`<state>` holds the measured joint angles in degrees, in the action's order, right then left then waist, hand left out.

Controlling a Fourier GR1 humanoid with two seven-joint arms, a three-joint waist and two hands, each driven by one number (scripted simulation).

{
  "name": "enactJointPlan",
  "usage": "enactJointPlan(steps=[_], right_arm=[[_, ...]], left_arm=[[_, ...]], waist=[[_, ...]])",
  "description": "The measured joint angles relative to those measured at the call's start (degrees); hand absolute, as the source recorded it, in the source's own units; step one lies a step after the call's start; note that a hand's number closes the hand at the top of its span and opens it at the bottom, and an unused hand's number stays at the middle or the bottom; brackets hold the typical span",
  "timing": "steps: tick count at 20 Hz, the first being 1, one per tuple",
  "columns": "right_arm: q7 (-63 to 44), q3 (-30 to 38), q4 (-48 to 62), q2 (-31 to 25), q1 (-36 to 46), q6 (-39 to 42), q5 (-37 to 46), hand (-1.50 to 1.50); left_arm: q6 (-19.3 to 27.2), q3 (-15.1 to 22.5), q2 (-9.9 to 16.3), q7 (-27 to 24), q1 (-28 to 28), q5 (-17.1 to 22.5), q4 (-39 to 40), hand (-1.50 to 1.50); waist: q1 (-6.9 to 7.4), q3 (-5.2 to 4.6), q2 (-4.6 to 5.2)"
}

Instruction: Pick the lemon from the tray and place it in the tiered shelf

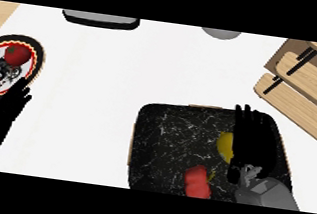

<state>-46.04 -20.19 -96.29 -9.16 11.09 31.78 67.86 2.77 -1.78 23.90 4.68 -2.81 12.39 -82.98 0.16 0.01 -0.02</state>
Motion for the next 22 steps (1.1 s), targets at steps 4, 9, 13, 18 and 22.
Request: enactJointPlan(steps=[4,9,13,18,22], right_arm=[[1.92,1.62,3.24,0.65,1.04,-1.3,0.65,-1.5],[4.16,3.56,4.27,0.64,-0.37,-2.81,0.23,1.5],[7.0,4.31,5.71,0.41,-0.08,-4.06,0.07,1.5],[8.4,2.68,5.77,0.17,0.02,-5.47,2.54,1.5],[9.84,2.19,4.15,-1.19,-0.4,-6.29,4.45,1.5]], left_arm=[[-1.21,-1.16,-1.15,0.25,0.33,-1.41,0.11,0.0],[-1.68,-2.36,-2.44,0.57,0.71,-2.98,0.32,0.0],[-2.86,-3.44,-3.11,0.32,1.38,-3.67,1.48,0.0],[-4.73,-5.39,-2.65,0.53,1.9,-3.57,1.89,0.0],[-5.44,-6.14,-3.27,0.12,2.43,-4.27,3.06,0.0]], waist=[[0.0,-0.01,0.01],[0.0,-0.23,-0.24],[0.02,-0.43,-0.47],[0.03,-0.54,-0.59],[-0.06,-0.34,-0.39]])
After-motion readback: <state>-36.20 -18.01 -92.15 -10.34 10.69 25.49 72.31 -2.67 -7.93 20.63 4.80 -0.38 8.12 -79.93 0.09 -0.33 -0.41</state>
